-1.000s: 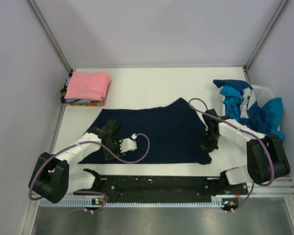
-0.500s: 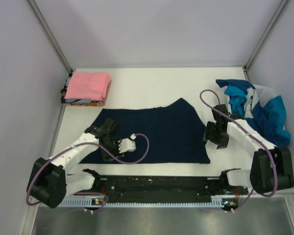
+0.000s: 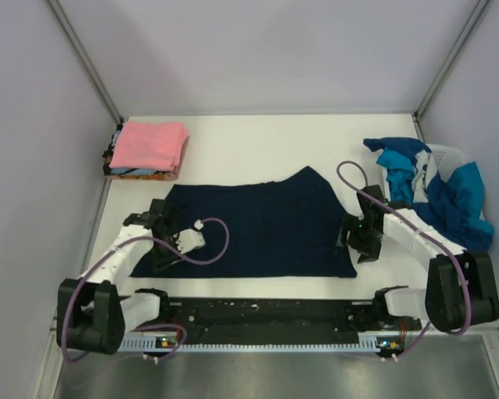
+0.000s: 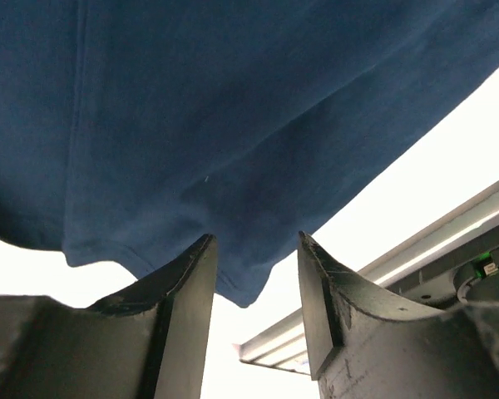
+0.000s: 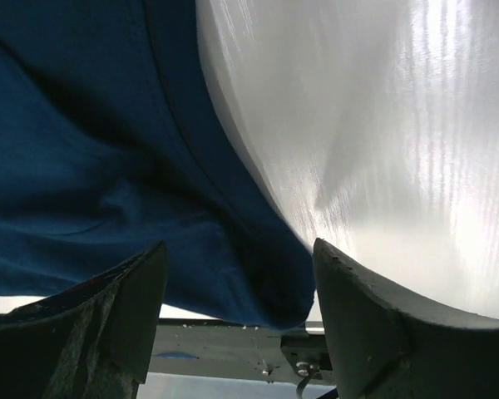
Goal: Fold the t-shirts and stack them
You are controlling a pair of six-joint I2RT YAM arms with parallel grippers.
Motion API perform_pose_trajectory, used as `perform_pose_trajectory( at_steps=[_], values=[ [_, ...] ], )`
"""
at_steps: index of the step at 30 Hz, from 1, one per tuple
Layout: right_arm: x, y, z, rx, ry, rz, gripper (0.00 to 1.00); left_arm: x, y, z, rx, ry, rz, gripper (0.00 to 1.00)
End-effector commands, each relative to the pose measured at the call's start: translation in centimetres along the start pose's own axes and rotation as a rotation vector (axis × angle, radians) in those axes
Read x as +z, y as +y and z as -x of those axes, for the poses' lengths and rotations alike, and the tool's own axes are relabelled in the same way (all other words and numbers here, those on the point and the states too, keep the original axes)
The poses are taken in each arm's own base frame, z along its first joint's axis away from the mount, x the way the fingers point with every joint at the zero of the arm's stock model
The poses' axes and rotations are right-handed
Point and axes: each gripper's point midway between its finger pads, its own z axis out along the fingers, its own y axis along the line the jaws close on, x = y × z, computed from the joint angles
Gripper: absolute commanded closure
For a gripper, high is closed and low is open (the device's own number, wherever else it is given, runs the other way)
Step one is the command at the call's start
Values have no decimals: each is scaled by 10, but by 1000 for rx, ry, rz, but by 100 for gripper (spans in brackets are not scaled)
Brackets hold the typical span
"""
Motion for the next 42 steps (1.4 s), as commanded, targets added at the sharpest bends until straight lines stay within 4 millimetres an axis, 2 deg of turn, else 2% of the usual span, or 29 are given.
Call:
perform_pose_trajectory(
  at_steps=[1, 3, 6, 8, 11, 15, 17, 19, 21, 22, 24, 28, 29, 32, 34, 37, 42],
  values=[
    [7, 12, 9, -3, -21, 39, 31, -12, 23, -9, -137, -45, -13, 53],
    [-5, 16, 23, -25, -94, 36, 33, -25, 29, -1, -209, -133, -39, 53],
    [-38, 36, 57, -113, -235, 66, 35, -53, 42, 23, -209, -270, -24, 55],
    [-58, 54, 77, -186, -296, 97, 35, -72, 63, 45, -245, -383, 24, 55],
    [-76, 80, 114, -265, -353, 118, 35, -89, 106, 74, -362, -504, 112, 55],
    [-84, 122, 175, -361, -415, 142, 35, -85, 152, 87, -538, -510, 140, 55],
    [-80, 145, 208, -408, -439, 154, 35, -72, 162, 94, -580, -477, 118, 55],
    [-61, 161, 237, -432, -431, 138, 36, -59, 168, 100, -578, -435, 117, 55],
    [-44, 172, 262, -449, -427, 119, 36, -46, 166, 115, -528, -386, 122, 53],
    [-37, 178, 273, -452, -430, 117, 36, -40, 168, 116, -521, -345, 134, 53],
    [-13, 185, 289, -459, -407, 109, 36, -27, 173, 118, -512, -273, 156, 52],
    [35, 195, 308, -467, -360, 118, 35, -10, 194, 121, -552, -240, 192, 52],
    [52, 195, 310, -465, -336, 116, 35, -8, 202, 118, -564, -216, 219, 52],
    [74, 198, 306, -456, -282, 132, 35, 2, 214, 118, -588, -181, 239, 52],
    [84, 199, 294, -449, -236, 156, 36, 8, 218, 115, -599, -162, 252, 52],
    [92, 198, 273, -450, -171, 179, 40, 19, 210, 116, -604, -152, 210, 51],
    [92, 184, 245, -471, -115, 136, 44, 31, 201, 117, -642, -153, 140, 50]
  ],
)
